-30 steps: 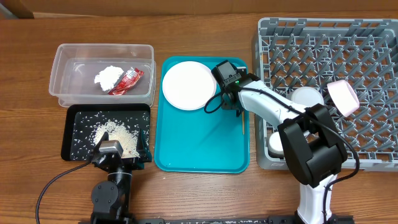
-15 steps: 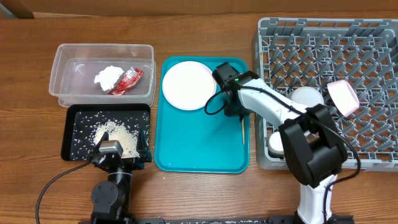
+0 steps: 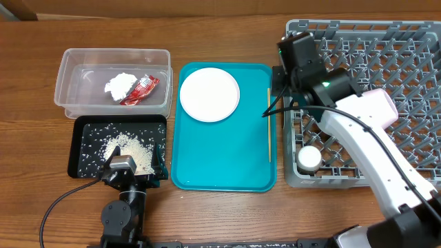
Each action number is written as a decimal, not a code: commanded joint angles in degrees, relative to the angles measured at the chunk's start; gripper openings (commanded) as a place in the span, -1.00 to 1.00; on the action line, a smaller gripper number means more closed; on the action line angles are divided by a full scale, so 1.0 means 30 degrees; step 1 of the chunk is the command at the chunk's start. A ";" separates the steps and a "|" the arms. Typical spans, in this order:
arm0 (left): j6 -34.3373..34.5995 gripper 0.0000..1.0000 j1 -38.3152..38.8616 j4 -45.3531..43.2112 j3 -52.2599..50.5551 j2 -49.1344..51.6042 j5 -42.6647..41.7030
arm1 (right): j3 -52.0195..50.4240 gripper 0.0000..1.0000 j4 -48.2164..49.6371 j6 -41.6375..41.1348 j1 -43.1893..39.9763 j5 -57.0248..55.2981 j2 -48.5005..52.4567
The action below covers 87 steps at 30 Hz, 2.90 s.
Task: Sort waste into correct bins and load items into the dishwasher
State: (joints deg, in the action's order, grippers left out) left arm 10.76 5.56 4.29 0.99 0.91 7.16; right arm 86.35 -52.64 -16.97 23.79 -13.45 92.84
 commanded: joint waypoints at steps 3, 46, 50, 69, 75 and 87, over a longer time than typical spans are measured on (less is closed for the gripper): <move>0.0284 1.00 -0.0153 -0.0080 -0.0168 -0.0197 0.0160 | -0.1479 -0.33 0.0080 -0.0357 0.0670 0.1443 0.2171; 0.0284 1.00 -0.0153 -0.0080 -0.0168 -0.0197 0.0168 | -0.2259 -0.28 0.2521 -0.1392 0.2368 -0.1501 0.6594; 0.0284 1.00 -0.0153 -0.0080 -0.0168 -0.0197 0.0160 | -0.2259 -0.27 0.2492 -0.1355 0.2827 -0.1712 0.6550; 0.0284 1.00 -0.0153 -0.0080 -0.0168 -0.0197 0.0160 | -0.2688 -0.08 0.0685 -0.4867 0.0226 -0.3577 0.7337; 0.0284 1.00 -0.0153 -0.0080 -0.0168 -0.0197 0.0160 | -0.3104 -0.06 0.1268 -0.2973 -0.0998 -0.0969 0.7366; 0.0284 1.00 -0.0153 -0.0080 -0.0168 -0.0197 0.0160 | -0.3140 -0.33 0.1552 -0.0131 -0.1406 0.0474 0.7366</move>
State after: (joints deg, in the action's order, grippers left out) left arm 10.76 5.56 4.29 0.99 0.91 7.14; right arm 77.82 -47.66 -22.63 21.78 -14.48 114.54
